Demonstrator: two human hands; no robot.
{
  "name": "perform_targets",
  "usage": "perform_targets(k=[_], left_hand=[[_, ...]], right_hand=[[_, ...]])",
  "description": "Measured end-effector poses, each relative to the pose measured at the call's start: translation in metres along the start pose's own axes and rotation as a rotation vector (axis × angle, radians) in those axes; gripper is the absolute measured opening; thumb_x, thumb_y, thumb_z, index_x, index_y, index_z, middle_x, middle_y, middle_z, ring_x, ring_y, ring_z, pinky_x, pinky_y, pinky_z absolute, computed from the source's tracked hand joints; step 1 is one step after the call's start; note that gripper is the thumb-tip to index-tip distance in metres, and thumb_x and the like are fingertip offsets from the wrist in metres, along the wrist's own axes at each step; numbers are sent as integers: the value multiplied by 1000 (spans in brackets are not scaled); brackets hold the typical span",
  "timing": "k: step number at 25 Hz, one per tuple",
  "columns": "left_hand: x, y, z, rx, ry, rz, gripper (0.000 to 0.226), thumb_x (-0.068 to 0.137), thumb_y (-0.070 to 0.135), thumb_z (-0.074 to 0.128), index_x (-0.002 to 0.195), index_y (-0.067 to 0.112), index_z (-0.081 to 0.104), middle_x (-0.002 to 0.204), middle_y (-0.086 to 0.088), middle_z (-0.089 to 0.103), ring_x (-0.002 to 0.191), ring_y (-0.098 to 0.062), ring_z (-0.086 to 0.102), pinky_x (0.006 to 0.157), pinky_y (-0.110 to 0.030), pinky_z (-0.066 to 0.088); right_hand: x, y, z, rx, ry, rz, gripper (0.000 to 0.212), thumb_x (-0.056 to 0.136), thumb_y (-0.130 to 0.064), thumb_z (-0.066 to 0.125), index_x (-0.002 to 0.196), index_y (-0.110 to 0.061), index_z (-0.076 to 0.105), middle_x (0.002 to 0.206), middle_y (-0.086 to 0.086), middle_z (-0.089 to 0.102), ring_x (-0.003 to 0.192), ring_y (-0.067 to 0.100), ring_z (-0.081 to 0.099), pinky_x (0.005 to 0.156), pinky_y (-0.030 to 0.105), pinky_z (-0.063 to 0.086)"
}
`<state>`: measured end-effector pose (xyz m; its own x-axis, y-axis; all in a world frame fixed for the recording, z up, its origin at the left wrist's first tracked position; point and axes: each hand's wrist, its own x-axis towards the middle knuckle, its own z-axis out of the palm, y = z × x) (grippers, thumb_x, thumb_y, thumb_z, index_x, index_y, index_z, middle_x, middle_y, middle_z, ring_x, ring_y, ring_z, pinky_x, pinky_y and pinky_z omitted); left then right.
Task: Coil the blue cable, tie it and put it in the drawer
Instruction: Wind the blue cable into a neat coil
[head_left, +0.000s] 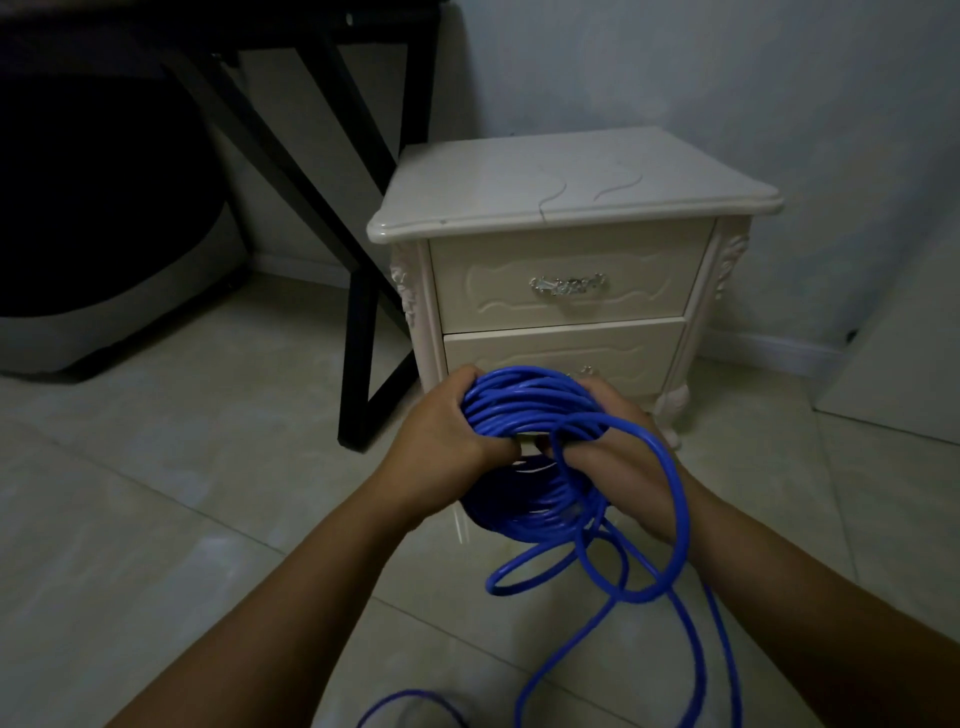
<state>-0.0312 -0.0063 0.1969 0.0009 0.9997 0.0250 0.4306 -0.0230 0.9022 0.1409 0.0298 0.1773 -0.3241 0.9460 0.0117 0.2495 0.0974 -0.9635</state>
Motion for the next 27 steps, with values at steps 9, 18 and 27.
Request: perform_targets(k=[9, 18, 27], left_hand=[[-43, 24, 45, 272, -236, 471, 58, 76, 38, 77, 126, 35, 48, 125, 15, 44, 118, -7, 45, 97, -30, 44], [-28, 4, 47, -115, -194, 77, 20, 98, 22, 51, 89, 13, 66, 108, 6, 65, 100, -6, 63, 87, -38, 56], [-7, -24, 11, -1049, 109, -815, 27, 103, 21, 36, 102, 7, 59, 95, -19, 74, 79, -28, 73, 67, -41, 61]], right_hand=[[30, 8, -13, -17, 352, 59, 25, 73, 2, 64, 88, -13, 52, 71, 0, 54, 62, 14, 53, 60, 28, 44], [33, 16, -20, 151, 532, 191, 32, 76, -4, 68, 105, -12, 57, 86, 6, 61, 72, 22, 61, 57, 30, 48], [33, 5, -39, 651, 583, 175, 16, 78, 4, 60, 87, -8, 55, 66, 3, 50, 54, 15, 53, 51, 29, 46]])
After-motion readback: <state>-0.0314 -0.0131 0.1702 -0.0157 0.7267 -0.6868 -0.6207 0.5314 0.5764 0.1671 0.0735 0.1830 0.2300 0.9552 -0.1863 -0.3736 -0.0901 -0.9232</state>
